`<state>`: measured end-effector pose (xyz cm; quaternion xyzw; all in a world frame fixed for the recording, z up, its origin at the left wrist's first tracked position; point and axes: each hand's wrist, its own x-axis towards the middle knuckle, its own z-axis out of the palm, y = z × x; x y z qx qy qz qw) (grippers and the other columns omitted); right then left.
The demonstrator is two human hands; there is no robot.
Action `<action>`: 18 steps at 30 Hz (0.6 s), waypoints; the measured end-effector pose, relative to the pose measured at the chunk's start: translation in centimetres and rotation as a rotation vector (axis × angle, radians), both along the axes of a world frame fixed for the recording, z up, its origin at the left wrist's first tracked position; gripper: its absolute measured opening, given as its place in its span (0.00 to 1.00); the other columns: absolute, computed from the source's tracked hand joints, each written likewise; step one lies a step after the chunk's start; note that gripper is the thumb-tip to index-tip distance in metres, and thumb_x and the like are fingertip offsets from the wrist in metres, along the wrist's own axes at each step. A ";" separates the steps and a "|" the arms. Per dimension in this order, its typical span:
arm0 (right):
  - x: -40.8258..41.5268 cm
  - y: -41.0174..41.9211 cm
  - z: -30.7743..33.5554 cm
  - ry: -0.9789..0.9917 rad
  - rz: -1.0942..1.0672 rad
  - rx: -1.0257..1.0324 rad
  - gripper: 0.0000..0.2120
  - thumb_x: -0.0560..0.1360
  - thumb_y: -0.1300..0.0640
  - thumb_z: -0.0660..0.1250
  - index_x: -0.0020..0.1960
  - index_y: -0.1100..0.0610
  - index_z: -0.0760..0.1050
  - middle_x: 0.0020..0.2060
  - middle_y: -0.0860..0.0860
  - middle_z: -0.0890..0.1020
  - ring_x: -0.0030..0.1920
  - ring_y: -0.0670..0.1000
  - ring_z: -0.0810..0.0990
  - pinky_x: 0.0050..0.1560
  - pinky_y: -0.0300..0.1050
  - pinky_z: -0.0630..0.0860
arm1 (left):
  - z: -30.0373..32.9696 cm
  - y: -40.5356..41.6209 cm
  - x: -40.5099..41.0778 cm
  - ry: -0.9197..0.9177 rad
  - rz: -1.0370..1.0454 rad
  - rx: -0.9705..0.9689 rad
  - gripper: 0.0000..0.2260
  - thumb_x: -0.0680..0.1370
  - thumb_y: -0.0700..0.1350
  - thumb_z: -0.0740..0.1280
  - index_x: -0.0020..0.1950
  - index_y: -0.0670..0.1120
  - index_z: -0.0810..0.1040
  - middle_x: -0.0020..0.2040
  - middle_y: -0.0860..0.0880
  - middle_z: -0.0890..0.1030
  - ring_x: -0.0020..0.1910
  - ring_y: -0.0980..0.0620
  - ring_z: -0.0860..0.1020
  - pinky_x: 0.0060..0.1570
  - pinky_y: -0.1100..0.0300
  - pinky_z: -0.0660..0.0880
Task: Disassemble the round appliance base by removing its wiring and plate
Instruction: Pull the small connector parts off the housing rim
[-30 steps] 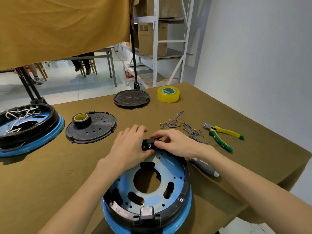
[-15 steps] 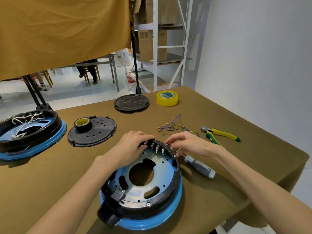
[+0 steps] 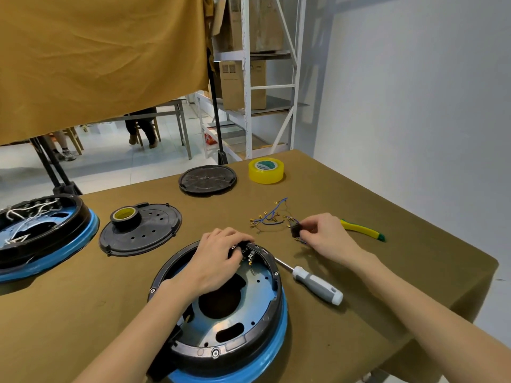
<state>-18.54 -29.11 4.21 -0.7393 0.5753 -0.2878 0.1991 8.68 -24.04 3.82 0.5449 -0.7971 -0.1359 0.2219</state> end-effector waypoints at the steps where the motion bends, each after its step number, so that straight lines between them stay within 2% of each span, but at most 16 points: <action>1: 0.3 -0.2 -0.4 0.065 -0.025 0.009 0.10 0.77 0.63 0.68 0.54 0.58 0.86 0.42 0.56 0.86 0.44 0.55 0.83 0.49 0.51 0.80 | 0.1 0.1 0.0 -0.007 0.001 -0.002 0.18 0.84 0.43 0.57 0.69 0.58 0.76 0.63 0.59 0.76 0.62 0.56 0.68 0.64 0.60 0.57; 4: 1.7 -0.9 -0.8 0.142 -0.054 0.092 0.14 0.78 0.60 0.69 0.62 0.60 0.82 0.47 0.58 0.86 0.45 0.54 0.83 0.49 0.47 0.80 | 0.3 0.4 0.0 -0.052 0.013 -0.013 0.18 0.85 0.45 0.56 0.72 0.59 0.74 0.65 0.60 0.75 0.64 0.57 0.68 0.64 0.60 0.57; 7: 2.6 -0.8 -0.6 0.097 -0.100 0.047 0.22 0.80 0.58 0.68 0.73 0.59 0.73 0.49 0.56 0.84 0.49 0.54 0.82 0.55 0.50 0.79 | 0.6 0.6 0.1 -0.112 0.032 -0.002 0.19 0.85 0.47 0.56 0.75 0.59 0.72 0.67 0.59 0.74 0.66 0.56 0.69 0.65 0.59 0.59; 8: 2.9 -0.4 -0.4 0.067 -0.101 0.006 0.20 0.80 0.58 0.67 0.72 0.58 0.73 0.48 0.53 0.84 0.47 0.51 0.81 0.53 0.48 0.79 | 0.8 0.7 0.2 -0.141 0.041 0.012 0.19 0.85 0.48 0.55 0.76 0.60 0.71 0.68 0.59 0.74 0.67 0.55 0.68 0.66 0.57 0.60; 10: 3.7 1.0 -0.2 -0.059 -0.050 0.004 0.12 0.81 0.55 0.65 0.63 0.55 0.78 0.45 0.50 0.83 0.40 0.43 0.80 0.45 0.42 0.79 | 1.1 0.6 0.5 -0.245 0.058 0.057 0.21 0.85 0.51 0.55 0.79 0.59 0.67 0.72 0.57 0.72 0.70 0.53 0.68 0.69 0.52 0.62; 12: 4.7 2.9 0.0 -0.193 0.062 0.099 0.09 0.81 0.48 0.65 0.55 0.50 0.81 0.44 0.47 0.84 0.39 0.40 0.80 0.45 0.45 0.81 | 1.7 0.4 0.9 -0.356 0.068 0.130 0.23 0.84 0.56 0.54 0.81 0.58 0.63 0.75 0.55 0.69 0.72 0.49 0.67 0.70 0.47 0.64; 13: 5.3 3.8 0.1 -0.194 0.133 0.146 0.12 0.79 0.42 0.66 0.55 0.48 0.81 0.46 0.44 0.83 0.42 0.39 0.80 0.47 0.44 0.79 | 2.0 0.3 1.2 -0.379 0.064 0.164 0.24 0.84 0.58 0.54 0.81 0.58 0.62 0.77 0.55 0.68 0.73 0.47 0.67 0.70 0.45 0.65; 15: 6.4 5.1 -0.3 -0.078 0.230 0.184 0.19 0.72 0.33 0.67 0.57 0.43 0.79 0.50 0.41 0.80 0.48 0.39 0.79 0.48 0.35 0.73 | 2.2 0.1 1.7 -0.365 0.045 0.190 0.24 0.84 0.60 0.54 0.81 0.60 0.62 0.77 0.55 0.67 0.74 0.47 0.67 0.71 0.44 0.66; 16: 6.9 5.4 -0.5 -0.023 0.244 0.169 0.21 0.71 0.34 0.68 0.59 0.42 0.78 0.51 0.41 0.77 0.49 0.40 0.78 0.47 0.31 0.70 | 2.1 0.2 1.9 -0.352 0.034 0.183 0.24 0.84 0.61 0.55 0.81 0.60 0.61 0.77 0.56 0.68 0.74 0.48 0.67 0.71 0.44 0.66; 18: 7.5 5.4 -0.8 -0.015 0.224 0.139 0.20 0.75 0.41 0.70 0.64 0.47 0.78 0.53 0.45 0.75 0.50 0.40 0.77 0.46 0.28 0.67 | 1.8 0.5 2.2 -0.357 0.020 0.135 0.26 0.83 0.62 0.57 0.81 0.61 0.59 0.77 0.57 0.68 0.73 0.49 0.68 0.70 0.47 0.66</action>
